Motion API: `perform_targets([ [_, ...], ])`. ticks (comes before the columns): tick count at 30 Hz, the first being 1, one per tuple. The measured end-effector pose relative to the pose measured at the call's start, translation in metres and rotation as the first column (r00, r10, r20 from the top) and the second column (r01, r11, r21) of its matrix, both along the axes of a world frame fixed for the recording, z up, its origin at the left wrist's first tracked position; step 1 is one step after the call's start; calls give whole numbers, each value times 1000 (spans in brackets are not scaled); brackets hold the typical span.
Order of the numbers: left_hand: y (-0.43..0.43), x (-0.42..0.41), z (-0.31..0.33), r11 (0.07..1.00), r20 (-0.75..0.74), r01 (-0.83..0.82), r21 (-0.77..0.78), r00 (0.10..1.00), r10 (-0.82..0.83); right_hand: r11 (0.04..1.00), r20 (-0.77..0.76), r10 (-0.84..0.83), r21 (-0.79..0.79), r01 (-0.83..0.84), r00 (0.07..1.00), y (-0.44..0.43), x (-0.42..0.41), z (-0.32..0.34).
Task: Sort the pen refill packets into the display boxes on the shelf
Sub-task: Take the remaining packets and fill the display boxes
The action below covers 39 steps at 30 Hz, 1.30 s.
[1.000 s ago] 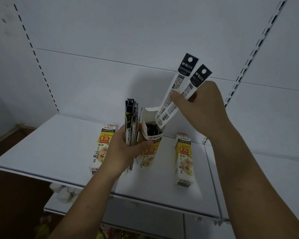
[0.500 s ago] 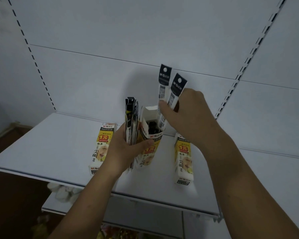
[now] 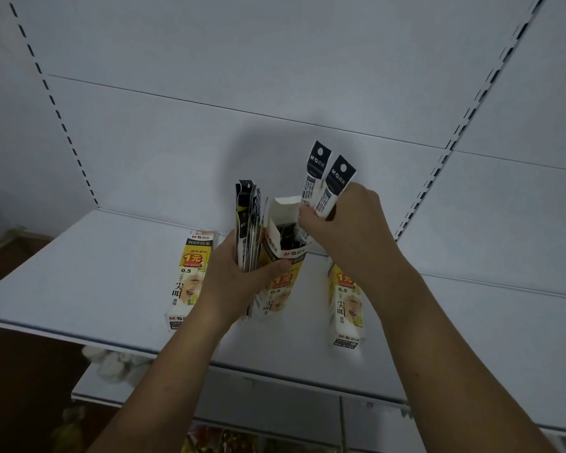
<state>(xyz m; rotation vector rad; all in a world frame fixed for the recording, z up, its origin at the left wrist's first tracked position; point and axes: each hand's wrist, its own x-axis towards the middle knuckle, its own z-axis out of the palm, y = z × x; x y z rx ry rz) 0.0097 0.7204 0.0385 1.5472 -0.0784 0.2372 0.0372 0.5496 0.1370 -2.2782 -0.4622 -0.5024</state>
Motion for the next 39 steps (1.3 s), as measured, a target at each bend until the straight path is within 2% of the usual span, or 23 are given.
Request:
perform_targets([
  [3,1,0,0,1000,-2,10,-5,1000,-10,999,-48,-12,38,14,999,-5,3,6],
  [8,3,1,-2,1000,-6,16,1,1000,-16,993,-32,32,112,-29,999,-12,2,14],
  [15,4,4,-3,1000,-1,25,10,1000,-25,997,-104,-29,74,37,994,-2,5,-1],
  [26,5,4,-4,999,13,38,8,999,-38,1000,-140,17,1,-17,990,-2,11,-1],
  [31,3,4,-4,999,25,41,13,999,-42,999,-100,38,-1,-38,994,-8,7,6],
  [34,4,3,-4,999,28,53,11,998,-53,994,-22,22,106,-20,1000,-15,2,20],
  [39,4,2,-3,997,24,63,55,998,-64,969,44,108,218,-115,993,-20,-6,29],
])
